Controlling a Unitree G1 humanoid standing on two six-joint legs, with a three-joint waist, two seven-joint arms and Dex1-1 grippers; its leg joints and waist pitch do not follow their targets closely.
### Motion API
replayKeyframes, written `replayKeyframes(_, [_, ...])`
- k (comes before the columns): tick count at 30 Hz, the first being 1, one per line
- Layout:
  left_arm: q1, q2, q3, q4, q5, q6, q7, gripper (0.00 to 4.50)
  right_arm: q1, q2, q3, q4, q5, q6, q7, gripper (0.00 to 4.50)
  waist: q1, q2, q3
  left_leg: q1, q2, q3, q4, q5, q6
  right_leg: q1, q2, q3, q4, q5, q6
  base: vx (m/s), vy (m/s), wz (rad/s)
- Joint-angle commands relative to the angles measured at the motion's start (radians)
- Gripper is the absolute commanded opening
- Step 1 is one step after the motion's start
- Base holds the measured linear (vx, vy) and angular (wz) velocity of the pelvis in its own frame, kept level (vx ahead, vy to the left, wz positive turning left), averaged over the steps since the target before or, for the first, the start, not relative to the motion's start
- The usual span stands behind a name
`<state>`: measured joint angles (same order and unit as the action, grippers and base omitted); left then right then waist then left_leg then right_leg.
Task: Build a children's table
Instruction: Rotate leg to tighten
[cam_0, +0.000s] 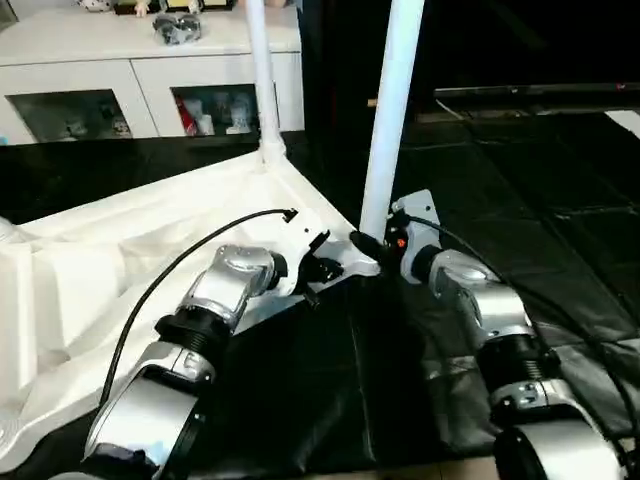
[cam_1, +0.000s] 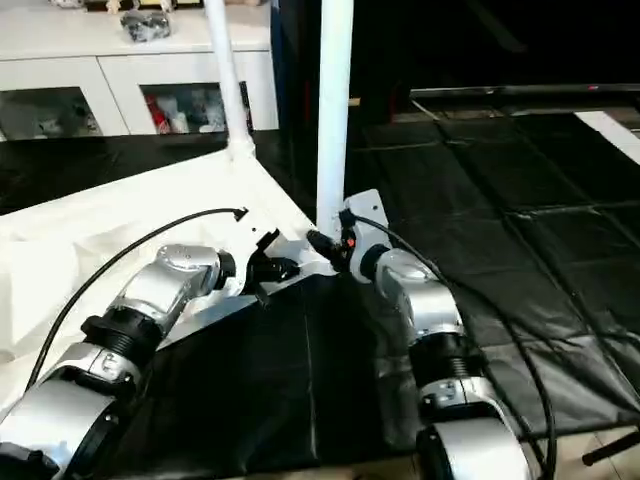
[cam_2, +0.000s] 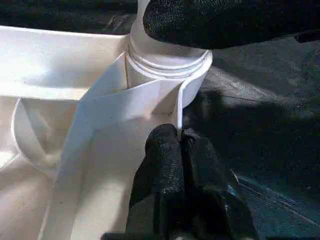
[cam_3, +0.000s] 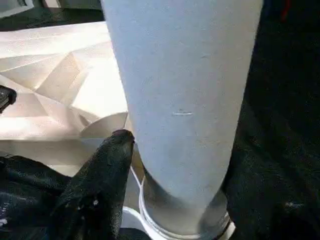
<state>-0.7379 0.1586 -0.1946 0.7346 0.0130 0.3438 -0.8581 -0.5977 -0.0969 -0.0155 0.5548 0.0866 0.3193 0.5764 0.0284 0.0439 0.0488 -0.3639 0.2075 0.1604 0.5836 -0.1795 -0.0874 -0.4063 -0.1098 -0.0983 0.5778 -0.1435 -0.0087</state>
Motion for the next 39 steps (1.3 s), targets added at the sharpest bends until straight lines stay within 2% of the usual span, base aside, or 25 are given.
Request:
replayKeyframes(1, [-0.001,-0.016,-0.024,-0.053,-0.020,-0.025,-0.041,0.00,0.027,0.056,0.105,-0.006,0.039,0.018,0.114,3.17,0.012,-0.008,-0.074,-0.007,0.005,0.008,-0.065,-0.190,0.076,0.065,-0.032,0.034,-0.057,-0.223,-0.222,0.000,0.000,0.00])
replayKeyframes(2, [0.003,-0.008,-0.025,-0.057,-0.019,-0.027,-0.051,0.00,0.032,0.048,0.107,-0.011,0.042,0.014,0.129,3.28,0.012,-0.008,-0.076,-0.007,0.005,0.008,-0.064,-0.179,0.078,0.065,-0.031,0.034,-0.054,-0.207,-0.228,0.000,0.000,0.00])
replayKeyframes(3, [0.007,0.006,-0.031,-0.059,-0.015,-0.034,-0.068,0.00,0.042,0.030,0.110,-0.023,0.047,0.011,0.158,3.28,0.013,-0.013,-0.077,-0.007,0.005,0.009,-0.063,-0.160,0.086,0.067,-0.030,0.033,-0.051,-0.183,-0.237,0.000,0.000,0.00])
replayKeyframes(4, [0.011,0.018,-0.037,-0.061,-0.011,-0.040,-0.081,0.00,0.051,0.016,0.111,-0.032,0.050,0.009,0.183,3.53,0.015,-0.010,-0.077,-0.006,0.005,0.010,-0.062,-0.147,0.094,0.067,-0.030,0.034,-0.049,-0.165,-0.244,0.000,0.000,0.00])
replayKeyframes(6, [0.022,0.046,-0.052,-0.070,-0.007,-0.056,-0.125,0.00,0.066,-0.019,0.107,-0.046,0.056,0.003,0.233,3.57,0.019,-0.011,-0.076,-0.004,0.007,0.011,-0.062,-0.144,0.102,0.067,-0.031,0.035,-0.048,-0.158,-0.252,0.000,0.000,0.00])
replayKeyframes(9, [0.042,0.081,-0.071,-0.087,-0.004,-0.078,-0.189,0.00,0.082,-0.062,0.105,-0.059,0.066,-0.013,0.301,3.89,0.023,-0.006,-0.073,-0.001,0.009,0.012,-0.064,-0.174,0.091,0.064,-0.031,0.035,-0.053,-0.199,-0.250,0.000,0.000,0.00])
replayKeyframes(12, [0.068,0.125,-0.093,-0.111,0.003,-0.101,-0.272,0.00,0.106,-0.123,0.104,-0.095,0.093,-0.033,0.429,4.01,0.031,-0.007,-0.071,0.001,0.014,0.013,-0.067,-0.202,0.084,0.064,-0.031,0.036,-0.054,-0.223,-0.242,0.000,0.000,0.00])
replayKeyframes(13, [0.076,0.141,-0.103,-0.119,0.003,-0.118,-0.302,0.00,0.111,-0.147,0.107,-0.103,0.100,-0.039,0.470,4.22,0.035,-0.008,-0.071,0.002,0.014,0.014,-0.067,-0.206,0.082,0.062,-0.030,0.036,-0.054,-0.232,-0.239,0.000,0.000,0.00])
replayKeyframes(15, [0.083,0.157,-0.113,-0.126,0.003,-0.136,-0.334,0.00,0.115,-0.171,0.111,-0.109,0.105,-0.044,0.509,4.34,0.042,-0.008,-0.070,0.005,0.015,0.016,-0.067,-0.217,0.077,0.059,-0.030,0.037,-0.055,-0.248,-0.238,0.000,0.000,0.00])
replayKeyframes(18, [0.104,0.199,-0.138,-0.161,-0.014,-0.161,-0.431,0.00,0.117,-0.234,0.131,-0.116,0.113,-0.055,0.619,4.34,0.048,-0.008,-0.071,0.007,0.017,0.018,-0.067,-0.218,0.072,0.057,-0.031,0.038,-0.054,-0.262,-0.235,0.000,0.000,0.00])
replayKeyframes(20, [0.121,0.228,-0.159,-0.193,-0.023,-0.173,-0.498,0.00,0.116,-0.276,0.146,-0.119,0.123,-0.057,0.708,4.34,0.054,-0.011,-0.071,0.003,0.019,0.017,-0.067,-0.209,0.078,0.061,-0.031,0.039,-0.050,-0.246,-0.238,0.000,0.000,0.00])
replayKeyframes(23, [0.129,0.250,-0.179,-0.204,-0.013,-0.200,-0.533,0.00,0.112,-0.308,0.160,-0.121,0.130,-0.070,0.777,4.34,0.066,-0.008,-0.074,0.010,0.021,0.021,-0.063,-0.195,0.081,0.053,-0.030,0.042,-0.046,-0.208,-0.252,0.000,0.000,0.00])
replayKeyframes(24, [0.133,0.260,-0.192,-0.206,-0.002,-0.220,-0.550,0.00,0.109,-0.324,0.173,-0.116,0.123,-0.095,0.811,4.34,0.067,-0.013,-0.073,0.009,0.021,0.022,-0.063,-0.195,0.081,0.053,-0.029,0.042,-0.044,-0.195,-0.260,0.000,0.000,0.00])
replayKeyframes(25, [0.135,0.264,-0.197,-0.209,0.000,-0.226,-0.559,0.00,0.107,-0.328,0.179,-0.112,0.117,-0.108,0.819,4.34,0.068,-0.012,-0.072,0.006,0.021,0.020,-0.064,-0.204,0.078,0.056,-0.030,0.040,-0.043,-0.210,-0.256,0.000,0.000,0.00])
replayKeyframes(29, [0.142,0.273,-0.211,-0.223,-0.004,-0.243,-0.592,0.00,0.096,-0.334,0.192,-0.096,0.126,-0.110,0.860,4.34,0.067,-0.013,-0.071,0.006,0.021,0.019,-0.066,-0.226,0.065,0.055,-0.032,0.041,-0.047,-0.256,-0.239,0.000,0.000,0.00])
replayKeyframes(34, [0.155,0.283,-0.226,-0.261,-0.018,-0.247,-0.626,0.00,0.079,-0.326,0.200,-0.071,0.135,-0.115,0.893,4.01,0.070,-0.013,-0.071,0.006,0.020,0.019,-0.065,-0.218,0.063,0.054,-0.032,0.042,-0.047,-0.265,-0.238,0.000,0.000,0.00])
replayKeyframes(36, [0.160,0.286,-0.234,-0.275,-0.019,-0.255,-0.637,0.00,0.074,-0.317,0.204,-0.056,0.132,-0.123,0.897,3.64,0.072,-0.012,-0.071,0.006,0.021,0.019,-0.066,-0.220,0.060,0.053,-0.032,0.042,-0.046,-0.270,-0.237,0.000,0.000,0.00])
replayKeyframes(39, [0.165,0.288,-0.239,-0.286,-0.019,-0.255,-0.645,0.00,0.070,-0.310,0.208,-0.043,0.131,-0.132,0.896,3.55,0.075,-0.011,-0.071,0.008,0.021,0.020,-0.065,-0.223,0.058,0.052,-0.031,0.042,-0.047,-0.274,-0.234,0.000,0.000,0.00])
